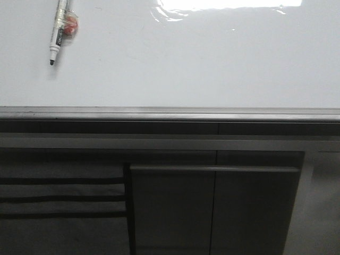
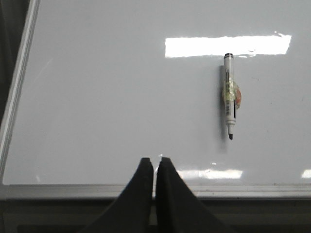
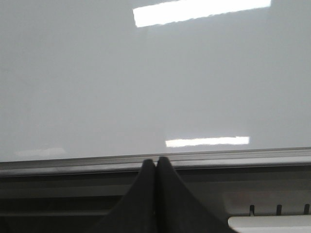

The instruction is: Write number 0 on whiteboard

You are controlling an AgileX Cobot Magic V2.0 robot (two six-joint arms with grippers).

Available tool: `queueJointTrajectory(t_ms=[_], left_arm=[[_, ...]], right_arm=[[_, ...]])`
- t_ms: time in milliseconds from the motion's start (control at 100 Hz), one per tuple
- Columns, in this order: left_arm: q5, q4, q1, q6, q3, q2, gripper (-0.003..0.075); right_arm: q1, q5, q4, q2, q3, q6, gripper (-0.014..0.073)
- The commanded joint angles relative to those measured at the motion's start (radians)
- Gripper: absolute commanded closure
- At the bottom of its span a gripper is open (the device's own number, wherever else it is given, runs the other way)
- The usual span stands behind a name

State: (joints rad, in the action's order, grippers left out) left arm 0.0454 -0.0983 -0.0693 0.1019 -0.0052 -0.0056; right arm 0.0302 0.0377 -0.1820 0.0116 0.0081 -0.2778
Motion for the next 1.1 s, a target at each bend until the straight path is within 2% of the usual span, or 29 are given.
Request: queueJointTrajectory(t_ms=[0,160,260,420,590,680,800,1090], left_arm=[[0.11,0.005,-0.004,0.009,0.003,-0.026,0.0741],[0.082,0.08,-0.004,0.011,-0.079,-0.024,0.0741],[-0.024,0.078,-0.004,0.011,-0.185,-0.018,0.0741],[-0.264,0.044,-0.004,0.005,-0.372,0.071,0.0741],[-0.514,0.033,-0.004,-0.113,-0.572,0.223,0.0741],[-0.615,0.056,-0.004,-0.116,-0.642,0.309,0.0741],[-0.629,0.085,-0.004,-0.116,-0.667,0.378,0.0741],[-0.583,0.104,-0.004,-0.116,-0.652,0.487,0.074]], right_arm=[[0.0,-0.083,-0.022,0.016,-0.03,0.005,0.0666],[0.0,-0.055,-0.039,0.016,-0.106,0.005,0.0666],[0.0,0.026,-0.041,0.006,-0.189,0.005,0.0666],[0.0,0.258,-0.041,-0.086,-0.374,0.043,0.0666],[0.0,0.529,-0.039,-0.253,-0.585,0.104,0.0666],[0.0,0.657,-0.002,-0.363,-0.683,0.141,0.0666],[0.0,0.744,0.099,-0.472,-0.754,0.225,0.0666],[0.0,0.717,0.208,-0.59,-0.756,0.278,0.0666]])
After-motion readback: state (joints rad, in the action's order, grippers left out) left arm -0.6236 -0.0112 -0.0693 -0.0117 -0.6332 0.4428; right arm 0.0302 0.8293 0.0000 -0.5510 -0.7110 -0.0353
